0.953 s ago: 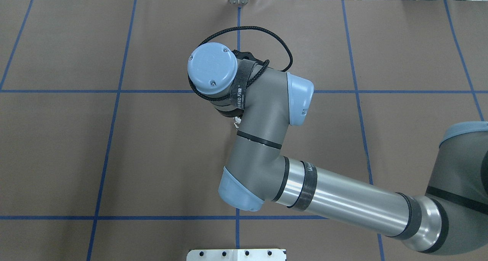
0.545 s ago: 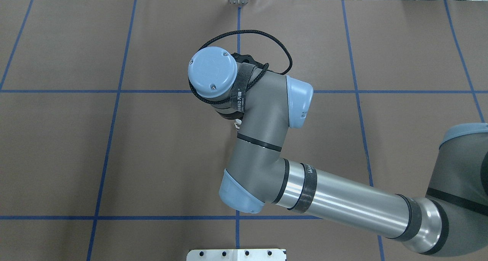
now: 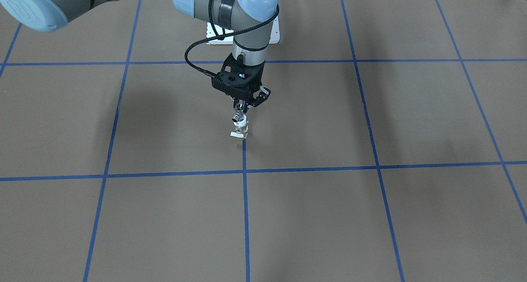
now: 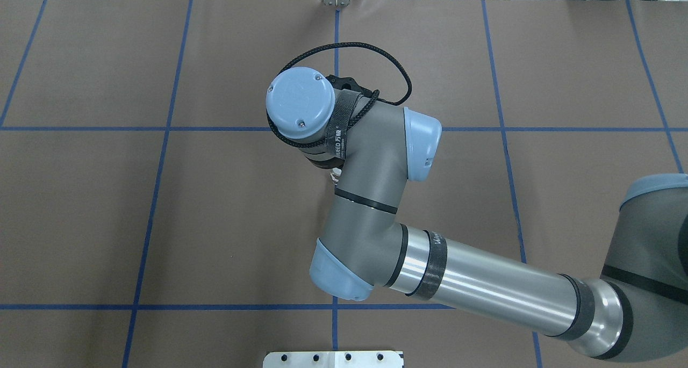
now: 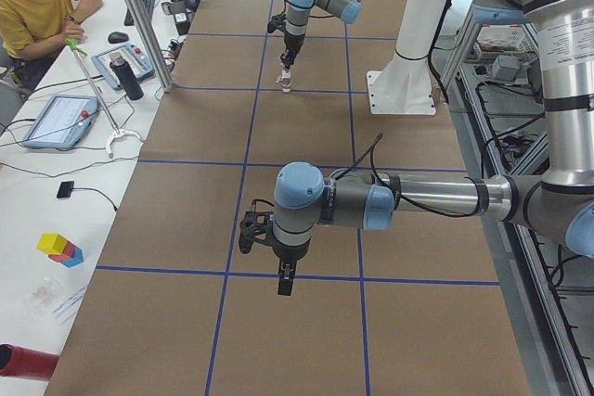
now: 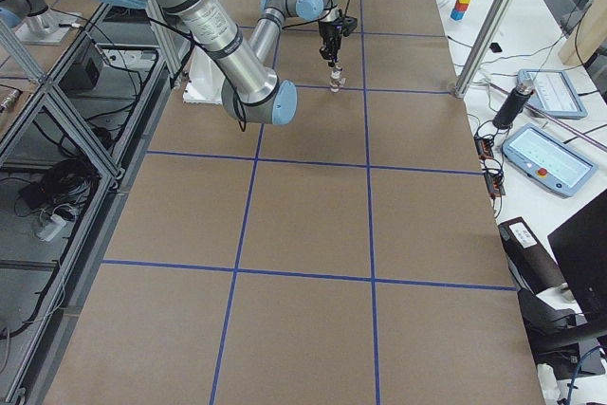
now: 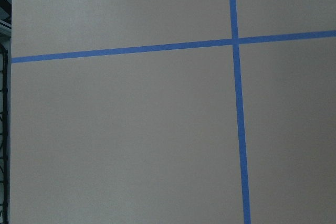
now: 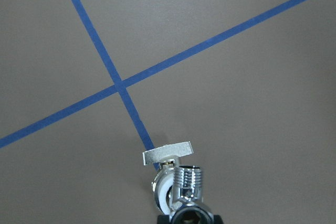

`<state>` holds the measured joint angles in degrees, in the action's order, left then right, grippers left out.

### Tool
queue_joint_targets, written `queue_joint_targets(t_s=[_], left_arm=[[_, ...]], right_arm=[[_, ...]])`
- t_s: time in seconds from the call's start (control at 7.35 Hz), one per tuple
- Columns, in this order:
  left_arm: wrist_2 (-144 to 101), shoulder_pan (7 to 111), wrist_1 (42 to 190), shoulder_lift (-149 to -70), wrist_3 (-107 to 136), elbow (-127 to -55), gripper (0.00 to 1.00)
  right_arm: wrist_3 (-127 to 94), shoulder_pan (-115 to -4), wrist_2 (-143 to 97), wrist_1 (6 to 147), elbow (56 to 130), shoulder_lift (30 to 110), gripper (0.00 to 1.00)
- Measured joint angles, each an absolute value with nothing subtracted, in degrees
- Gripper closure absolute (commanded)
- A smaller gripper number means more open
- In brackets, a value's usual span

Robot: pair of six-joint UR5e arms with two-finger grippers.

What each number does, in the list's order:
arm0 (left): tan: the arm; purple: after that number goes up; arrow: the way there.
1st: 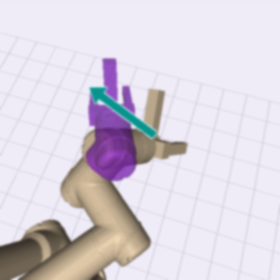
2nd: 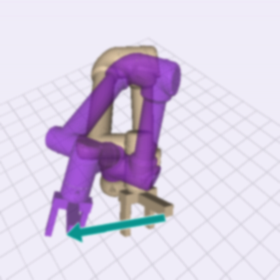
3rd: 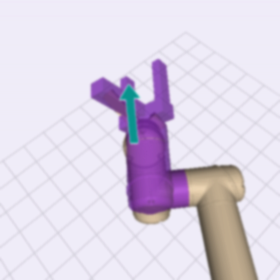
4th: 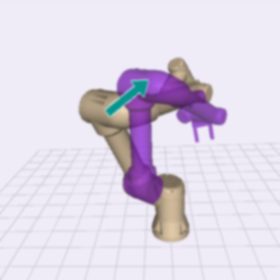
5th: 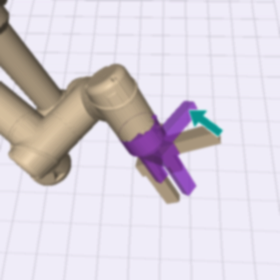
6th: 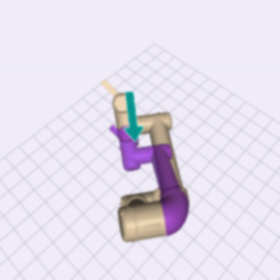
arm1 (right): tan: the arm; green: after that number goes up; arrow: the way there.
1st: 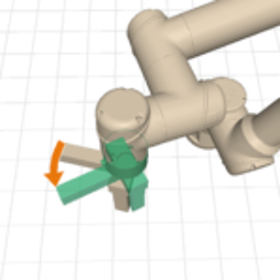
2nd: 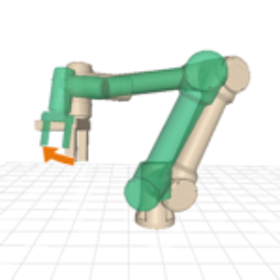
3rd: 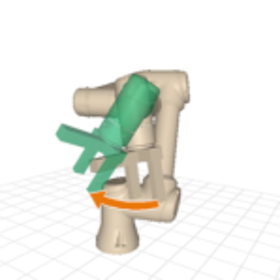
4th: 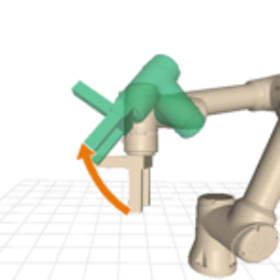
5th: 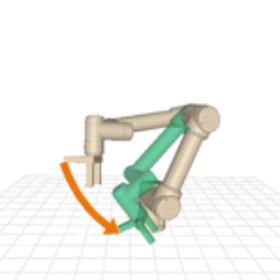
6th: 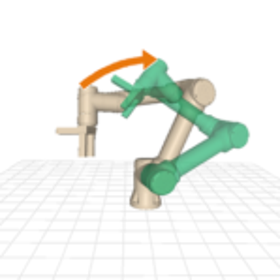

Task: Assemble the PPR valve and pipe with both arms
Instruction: 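Lower the chrome fitting onto the white valve and press it on, then open the right gripper and release the fitting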

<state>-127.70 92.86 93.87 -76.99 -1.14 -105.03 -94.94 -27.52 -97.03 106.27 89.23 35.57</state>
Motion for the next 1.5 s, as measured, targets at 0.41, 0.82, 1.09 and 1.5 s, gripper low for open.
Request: queue_joint_targets(t_s=[0.41, 0.82, 1.09, 1.5], left_arm=[[-127.7, 92.8, 93.9, -77.0, -1.1, -105.0, 0.0], [-127.7, 92.9, 93.9, -77.0, -1.1, -104.9, 0.0], [-127.7, 92.9, 93.9, -77.0, -1.2, -104.9, 0.0], [-127.7, 92.8, 93.8, -76.9, -1.2, -104.8, 0.0]], right_arm=[[-93.5, -27.6, -96.9, 105.3, 89.2, 35.7, 0.6], [-93.4, -27.7, -96.8, 104.2, 89.1, 36.2, 0.01], [-92.9, -27.7, -96.6, 104.0, 89.2, 36.4, 0.0], [-88.8, -30.3, -97.9, 104.0, 90.3, 36.1, 0.0]])
